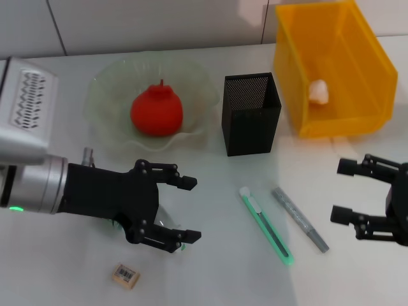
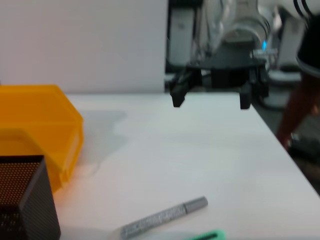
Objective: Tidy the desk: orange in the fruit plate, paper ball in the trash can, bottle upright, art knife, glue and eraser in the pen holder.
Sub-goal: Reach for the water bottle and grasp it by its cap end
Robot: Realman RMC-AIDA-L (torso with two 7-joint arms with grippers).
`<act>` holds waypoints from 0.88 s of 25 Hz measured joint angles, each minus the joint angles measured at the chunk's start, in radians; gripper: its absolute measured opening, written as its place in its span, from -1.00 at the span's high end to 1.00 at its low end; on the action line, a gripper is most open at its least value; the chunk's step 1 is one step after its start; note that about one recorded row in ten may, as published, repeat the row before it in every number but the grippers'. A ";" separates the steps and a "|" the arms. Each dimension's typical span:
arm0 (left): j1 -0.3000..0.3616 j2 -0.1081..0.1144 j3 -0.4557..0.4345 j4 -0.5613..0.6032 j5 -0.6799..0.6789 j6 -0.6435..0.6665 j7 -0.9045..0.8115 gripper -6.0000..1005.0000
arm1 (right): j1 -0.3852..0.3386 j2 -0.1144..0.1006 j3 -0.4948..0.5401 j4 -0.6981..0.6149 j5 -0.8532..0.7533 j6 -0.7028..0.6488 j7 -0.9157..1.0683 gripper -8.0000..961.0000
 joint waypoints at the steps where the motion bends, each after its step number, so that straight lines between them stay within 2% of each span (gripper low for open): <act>1: -0.018 0.000 0.041 0.065 0.053 -0.006 -0.030 -0.67 | -0.001 0.000 0.009 0.003 -0.021 -0.008 -0.003 -0.75; 8: -0.069 -0.002 0.162 0.247 0.202 0.011 -0.073 -0.67 | -0.011 0.004 0.075 0.024 -0.154 -0.017 -0.013 -0.75; 10: -0.082 -0.003 0.217 0.307 0.254 0.012 -0.094 -0.67 | -0.013 0.006 0.080 0.030 -0.166 -0.018 -0.017 -0.75; 11: -0.102 -0.006 0.281 0.353 0.322 0.009 -0.124 -0.67 | -0.014 0.007 0.080 0.032 -0.172 -0.018 -0.018 -0.75; 12: -0.102 -0.006 0.281 0.353 0.322 0.009 -0.124 -0.67 | -0.014 0.008 0.080 0.033 -0.178 -0.019 -0.019 -0.75; 16: -0.159 -0.010 0.386 0.372 0.413 -0.001 -0.164 -0.66 | -0.015 0.011 0.075 0.039 -0.187 -0.020 -0.019 -0.75; 22: -0.238 -0.011 0.498 0.344 0.467 -0.039 -0.173 -0.65 | -0.015 0.012 0.078 0.059 -0.188 -0.023 -0.019 -0.75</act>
